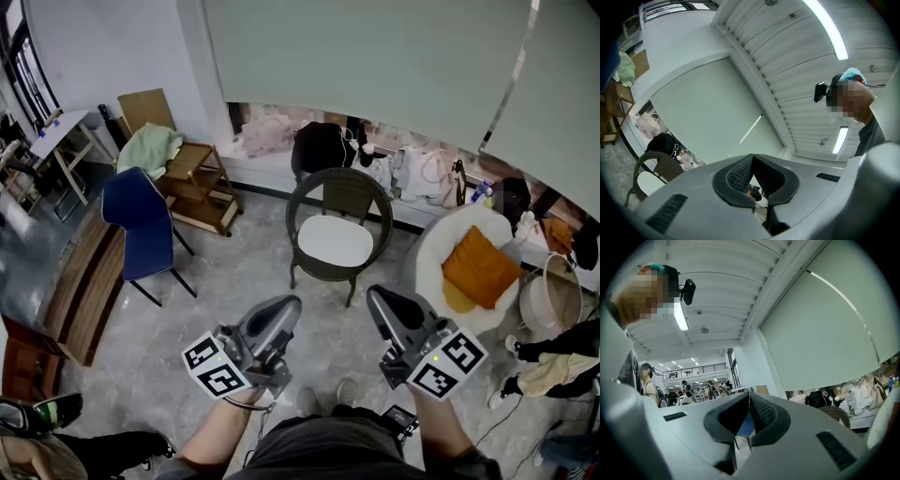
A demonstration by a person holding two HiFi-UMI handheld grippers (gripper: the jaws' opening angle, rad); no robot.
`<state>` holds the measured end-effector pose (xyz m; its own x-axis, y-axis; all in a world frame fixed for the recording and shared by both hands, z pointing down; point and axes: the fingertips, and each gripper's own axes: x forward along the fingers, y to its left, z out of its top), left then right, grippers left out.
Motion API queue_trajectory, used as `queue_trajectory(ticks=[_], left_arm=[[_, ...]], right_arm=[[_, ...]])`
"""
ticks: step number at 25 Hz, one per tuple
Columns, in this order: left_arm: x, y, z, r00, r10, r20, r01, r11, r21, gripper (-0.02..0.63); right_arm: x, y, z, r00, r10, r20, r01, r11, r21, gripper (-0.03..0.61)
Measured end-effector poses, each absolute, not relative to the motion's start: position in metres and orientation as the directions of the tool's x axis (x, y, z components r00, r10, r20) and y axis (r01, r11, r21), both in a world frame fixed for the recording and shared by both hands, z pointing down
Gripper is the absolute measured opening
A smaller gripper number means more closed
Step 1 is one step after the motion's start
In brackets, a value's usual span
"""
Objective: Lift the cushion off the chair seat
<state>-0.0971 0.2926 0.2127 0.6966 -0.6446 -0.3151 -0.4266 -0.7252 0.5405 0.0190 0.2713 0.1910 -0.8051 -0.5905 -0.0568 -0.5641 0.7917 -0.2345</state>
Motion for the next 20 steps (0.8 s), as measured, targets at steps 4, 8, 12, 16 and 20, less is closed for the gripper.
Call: queue_trajectory(ticks=[4,8,12,16,20], left_arm=[[-0.105,0.294,0.213,0.699,-0.639,-0.320,-0.422,-0.731,0.536,0.009],[-0.115,0.295,0.212,0.705,-0.632,-0.323,-0.416,-0.736,0.534,0.009],[-0.123,0.293,0.210,0.710,-0.625,-0.325,-0.412,-0.742,0.529,0.009],[-0.131,0.293,0.208,0.710,-0.621,-0.332,-0.409,-0.748,0.523,0.009],[-0.134,0.295,0.207,0.710,-0.617,-0.339,-0.405,-0.752,0.520,0.009]], right_arm=[[0.010,0.275,0.193,-0.803,-0.593,-0.059,-0.567,0.790,-0.233,0.014],[0.001,0.277,0.192,-0.791,-0.608,-0.064,-0.581,0.780,-0.231,0.014],[-0.008,0.277,0.191,-0.785,-0.616,-0.066,-0.588,0.775,-0.232,0.014],[-0.015,0.278,0.190,-0.782,-0.620,-0.069,-0.592,0.773,-0.229,0.014],[-0.017,0.281,0.188,-0.780,-0.622,-0.073,-0.595,0.772,-0.224,0.014]])
